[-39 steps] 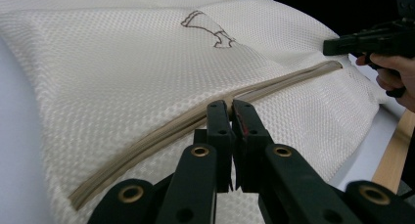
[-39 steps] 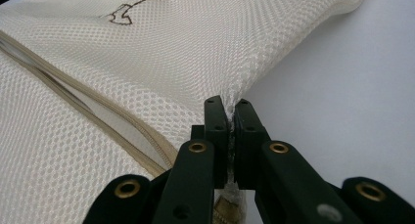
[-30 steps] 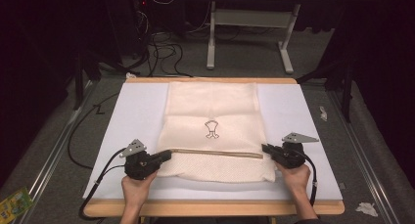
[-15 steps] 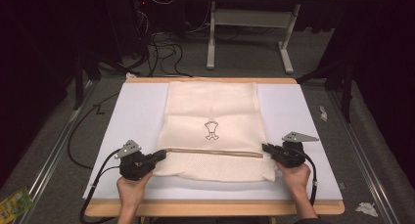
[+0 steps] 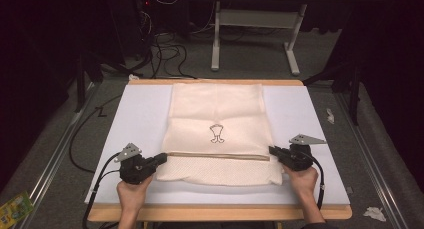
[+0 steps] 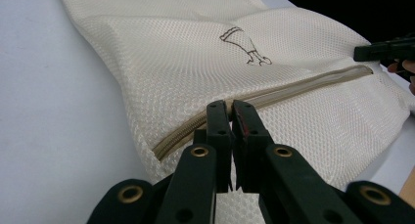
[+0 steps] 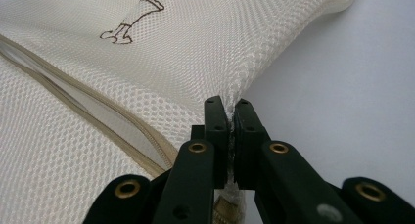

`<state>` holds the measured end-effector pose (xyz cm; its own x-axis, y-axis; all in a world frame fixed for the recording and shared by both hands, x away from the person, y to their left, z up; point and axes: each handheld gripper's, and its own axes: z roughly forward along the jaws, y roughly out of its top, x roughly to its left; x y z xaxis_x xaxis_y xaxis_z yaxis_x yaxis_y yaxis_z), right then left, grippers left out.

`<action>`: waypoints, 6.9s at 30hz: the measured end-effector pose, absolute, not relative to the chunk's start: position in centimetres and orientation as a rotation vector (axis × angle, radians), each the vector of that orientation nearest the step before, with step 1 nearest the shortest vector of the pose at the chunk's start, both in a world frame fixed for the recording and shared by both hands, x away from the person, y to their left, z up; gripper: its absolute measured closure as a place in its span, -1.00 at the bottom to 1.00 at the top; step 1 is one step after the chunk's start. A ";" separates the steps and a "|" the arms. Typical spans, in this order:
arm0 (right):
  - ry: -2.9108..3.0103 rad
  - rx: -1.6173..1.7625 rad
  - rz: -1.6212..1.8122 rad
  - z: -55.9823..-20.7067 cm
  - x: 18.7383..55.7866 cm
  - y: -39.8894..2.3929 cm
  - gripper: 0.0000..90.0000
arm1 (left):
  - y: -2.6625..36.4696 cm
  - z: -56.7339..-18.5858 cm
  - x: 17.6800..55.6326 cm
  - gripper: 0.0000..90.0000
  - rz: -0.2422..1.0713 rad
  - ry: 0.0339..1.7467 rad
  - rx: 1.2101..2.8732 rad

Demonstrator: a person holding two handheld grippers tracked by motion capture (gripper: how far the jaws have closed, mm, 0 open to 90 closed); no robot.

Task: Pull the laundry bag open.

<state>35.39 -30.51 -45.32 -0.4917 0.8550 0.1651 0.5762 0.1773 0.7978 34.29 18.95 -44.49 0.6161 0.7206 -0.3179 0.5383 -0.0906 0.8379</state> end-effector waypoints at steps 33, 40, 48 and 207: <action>2.128 1.354 1.221 -44.9 35.6 -30.8 0.96 | 19.5 -44.1 35.0 0.94 0.209 1.034 1.747; 2.124 1.337 1.213 -44.5 35.5 -30.6 0.96 | 19.7 -43.9 35.2 0.94 0.201 1.035 1.752; 2.105 1.350 1.202 -44.4 35.6 -31.0 0.97 | 20.4 -43.9 35.1 0.94 0.230 1.066 1.757; 1.788 1.662 1.045 -47.2 35.8 -40.7 0.28 | 22.5 -48.4 40.9 0.05 0.485 1.319 1.790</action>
